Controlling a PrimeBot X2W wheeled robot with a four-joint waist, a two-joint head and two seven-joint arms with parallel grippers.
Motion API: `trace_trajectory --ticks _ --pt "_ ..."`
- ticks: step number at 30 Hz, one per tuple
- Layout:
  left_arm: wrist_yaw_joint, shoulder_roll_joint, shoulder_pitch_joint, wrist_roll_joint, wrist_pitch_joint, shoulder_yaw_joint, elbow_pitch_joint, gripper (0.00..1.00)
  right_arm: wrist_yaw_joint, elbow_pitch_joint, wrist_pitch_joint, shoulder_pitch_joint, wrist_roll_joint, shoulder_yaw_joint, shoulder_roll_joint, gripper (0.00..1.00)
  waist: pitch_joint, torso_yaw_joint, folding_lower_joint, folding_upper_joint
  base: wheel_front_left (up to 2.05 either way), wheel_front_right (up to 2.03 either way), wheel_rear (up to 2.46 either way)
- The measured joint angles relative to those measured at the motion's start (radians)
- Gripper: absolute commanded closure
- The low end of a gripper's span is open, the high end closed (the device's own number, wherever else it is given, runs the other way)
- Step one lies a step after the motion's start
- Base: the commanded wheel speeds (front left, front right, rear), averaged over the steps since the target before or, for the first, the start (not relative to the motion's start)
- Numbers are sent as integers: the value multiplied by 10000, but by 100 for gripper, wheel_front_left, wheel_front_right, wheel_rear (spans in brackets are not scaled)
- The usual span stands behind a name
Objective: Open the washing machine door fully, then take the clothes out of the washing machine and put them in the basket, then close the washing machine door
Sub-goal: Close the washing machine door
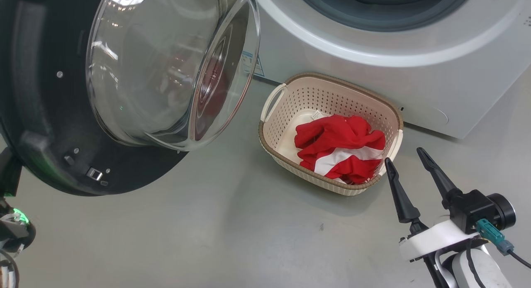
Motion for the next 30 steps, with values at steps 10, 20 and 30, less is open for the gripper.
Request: trace_trajectory --ticks 10,20,30 --pt "-159 -10 668 -144 481 102 -639 100 -6 10 0 -19 77 56 159 0 -77 -204 0 0 0 0 0" --pt "-161 -291 1346 -240 1009 113 -1599 100 -44 77 -13 -28 100 25 236 0 -159 -509 0 0 0 0 0" --pt "-161 -550 1894 -240 1524 151 -2872 100 -86 188 -17 -42 192 -36 380 0 -268 -883 0 0 0 0 0"
